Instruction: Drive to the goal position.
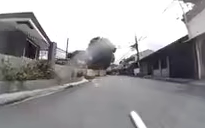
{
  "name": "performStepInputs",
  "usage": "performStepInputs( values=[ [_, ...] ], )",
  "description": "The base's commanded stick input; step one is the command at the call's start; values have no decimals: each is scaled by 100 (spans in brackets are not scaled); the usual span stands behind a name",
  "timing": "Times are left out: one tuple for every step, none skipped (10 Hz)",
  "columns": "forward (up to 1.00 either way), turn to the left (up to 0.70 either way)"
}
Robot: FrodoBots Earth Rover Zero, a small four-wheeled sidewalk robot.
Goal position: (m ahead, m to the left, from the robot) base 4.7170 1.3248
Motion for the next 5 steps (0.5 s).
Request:
performStepInputs(
  values=[
    [70, 0],
    [70, -12],
    [70, -22],
    [70, -29],
    [70, -31]
  ],
)
